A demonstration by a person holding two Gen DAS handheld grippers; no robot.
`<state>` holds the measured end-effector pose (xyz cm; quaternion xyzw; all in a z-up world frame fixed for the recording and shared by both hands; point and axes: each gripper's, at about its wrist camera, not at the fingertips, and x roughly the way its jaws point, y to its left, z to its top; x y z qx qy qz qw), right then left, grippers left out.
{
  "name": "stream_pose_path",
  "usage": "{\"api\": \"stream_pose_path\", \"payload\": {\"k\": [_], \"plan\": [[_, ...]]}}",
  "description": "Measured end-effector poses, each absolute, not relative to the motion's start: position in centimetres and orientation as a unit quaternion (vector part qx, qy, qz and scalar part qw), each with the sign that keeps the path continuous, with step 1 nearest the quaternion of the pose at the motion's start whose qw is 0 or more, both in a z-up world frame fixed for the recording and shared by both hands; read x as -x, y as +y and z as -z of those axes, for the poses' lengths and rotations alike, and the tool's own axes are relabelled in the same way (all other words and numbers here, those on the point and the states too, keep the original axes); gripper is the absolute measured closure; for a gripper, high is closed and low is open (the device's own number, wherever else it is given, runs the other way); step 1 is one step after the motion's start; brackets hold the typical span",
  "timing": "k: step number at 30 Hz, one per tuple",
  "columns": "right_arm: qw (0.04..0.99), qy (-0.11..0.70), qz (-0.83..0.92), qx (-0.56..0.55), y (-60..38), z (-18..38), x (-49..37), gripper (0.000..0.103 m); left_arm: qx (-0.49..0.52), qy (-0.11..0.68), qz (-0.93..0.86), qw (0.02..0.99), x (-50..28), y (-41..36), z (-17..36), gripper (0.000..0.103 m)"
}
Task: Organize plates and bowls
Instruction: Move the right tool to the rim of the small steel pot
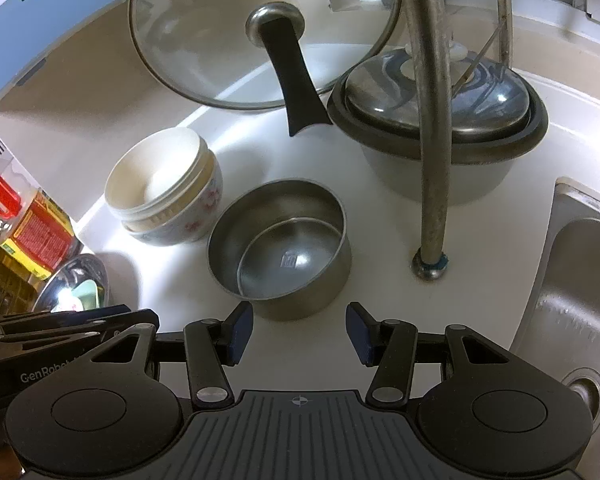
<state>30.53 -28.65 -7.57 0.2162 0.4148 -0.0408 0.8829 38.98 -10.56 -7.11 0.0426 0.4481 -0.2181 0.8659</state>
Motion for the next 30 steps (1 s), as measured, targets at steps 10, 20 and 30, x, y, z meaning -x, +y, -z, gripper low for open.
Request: {"api": "stream_pose_path", "payload": {"k": [10, 20, 30], "plan": [[0.885, 0.406, 0.052, -0.222, -29.1, 7.6, -30.8, 0.051, -0.039, 0.439, 0.226, 0.869, -39.9, -11.3, 7.1, 0.079], [0.891, 0.392, 0.068, -0.220, -29.4, 7.8, -31.4, 0.051, -0.036, 0.431, 0.238, 0.869, -41.0, -12.3, 7.6, 0.079], [0.896, 0.380, 0.072, -0.219, -29.5, 8.3, -32.7, 0.051, -0.040, 0.421, 0.246, 0.872, -42.3, -13.6, 7.9, 0.079]]}}
